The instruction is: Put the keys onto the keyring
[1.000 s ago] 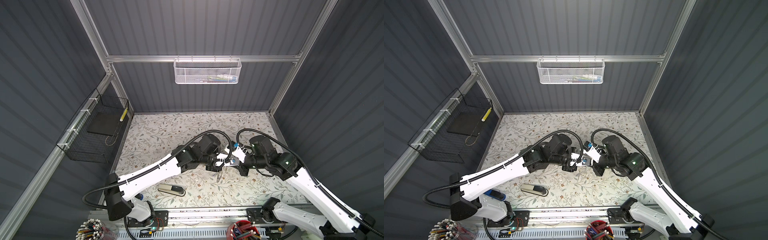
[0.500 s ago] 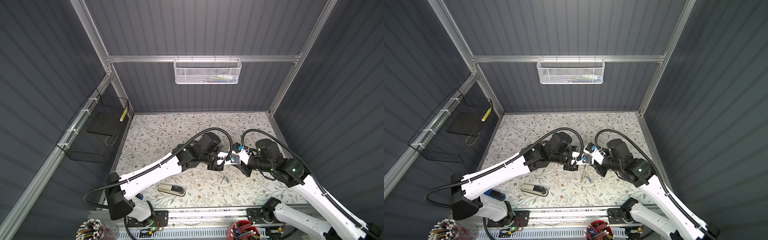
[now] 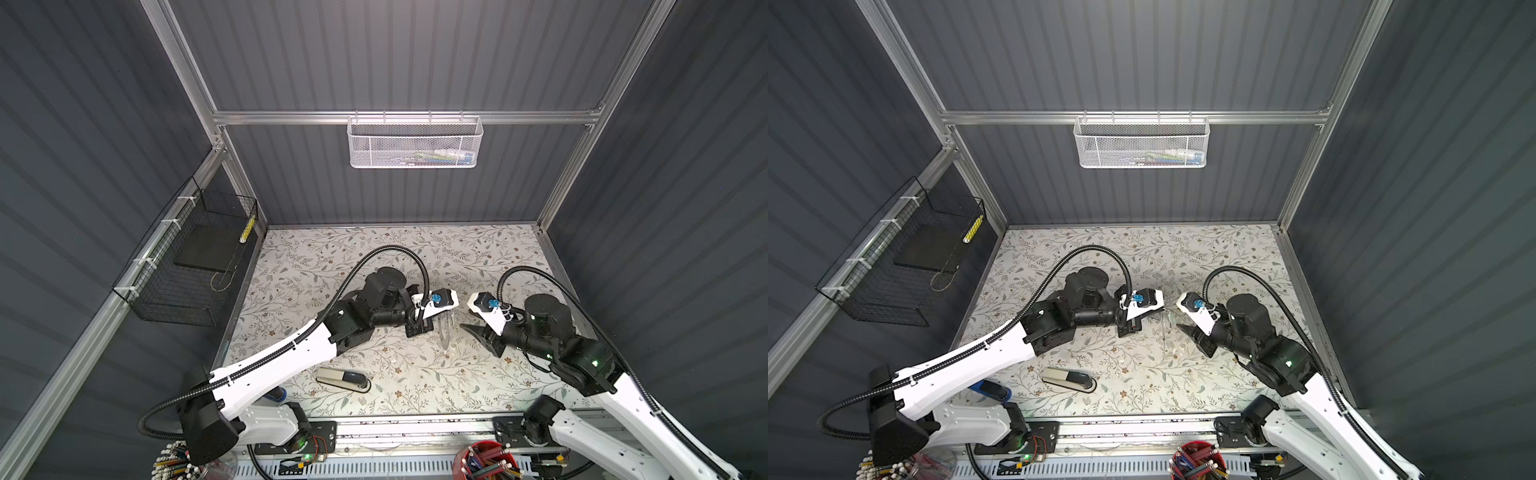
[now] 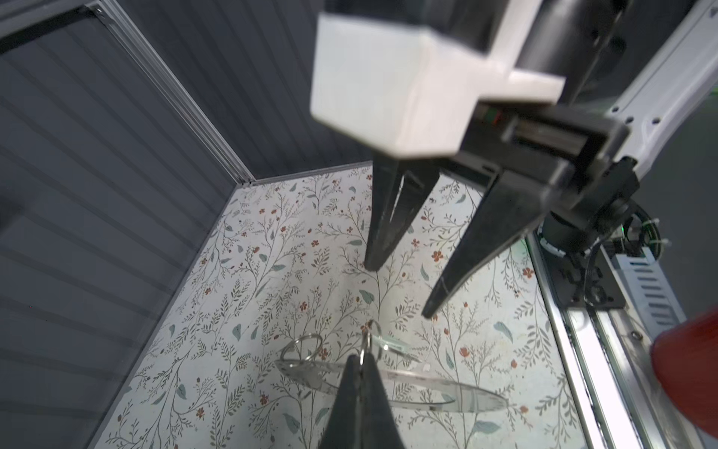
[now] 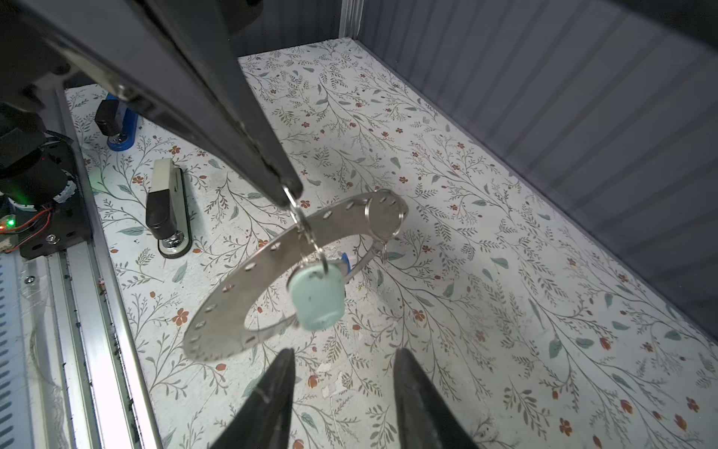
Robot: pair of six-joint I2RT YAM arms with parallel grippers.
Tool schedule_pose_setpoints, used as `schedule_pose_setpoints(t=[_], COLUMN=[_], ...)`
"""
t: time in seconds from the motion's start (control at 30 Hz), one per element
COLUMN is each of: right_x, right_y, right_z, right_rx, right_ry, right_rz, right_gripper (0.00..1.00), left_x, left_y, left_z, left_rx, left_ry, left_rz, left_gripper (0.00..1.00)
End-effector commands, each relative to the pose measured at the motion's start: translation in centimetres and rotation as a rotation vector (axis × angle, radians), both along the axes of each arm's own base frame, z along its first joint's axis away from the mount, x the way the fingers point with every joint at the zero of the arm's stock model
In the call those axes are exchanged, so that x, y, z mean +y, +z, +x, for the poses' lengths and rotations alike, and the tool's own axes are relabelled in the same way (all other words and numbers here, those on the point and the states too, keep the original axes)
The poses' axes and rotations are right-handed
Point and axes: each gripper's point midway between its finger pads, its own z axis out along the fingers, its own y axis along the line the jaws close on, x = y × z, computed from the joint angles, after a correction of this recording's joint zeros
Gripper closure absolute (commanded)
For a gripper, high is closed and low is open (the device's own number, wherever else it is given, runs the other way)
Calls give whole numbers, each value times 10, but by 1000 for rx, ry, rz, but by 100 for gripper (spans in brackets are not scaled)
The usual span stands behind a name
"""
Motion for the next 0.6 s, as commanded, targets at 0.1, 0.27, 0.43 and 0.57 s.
schedule_pose_setpoints(t=[0.1, 0.27, 0.43, 0.57], right_x=[20, 29, 34, 36], right_y=[17, 21, 30, 32], right_z=[7, 5, 5, 3], right_rx=[-22, -21, -48, -38], right_ry=[49, 96, 107, 121], right_rz=[73, 95, 124, 147], right_gripper=[59, 58, 57, 55], left_x=[1, 4, 5, 6], left_y=[36, 40, 38, 40], left_z=[1, 1, 3, 3], left_rx=[4, 10, 12, 3], left_ry=[36, 55, 68, 69], left_rz=[-185, -234, -240, -242], left_gripper=[100, 100, 100, 100])
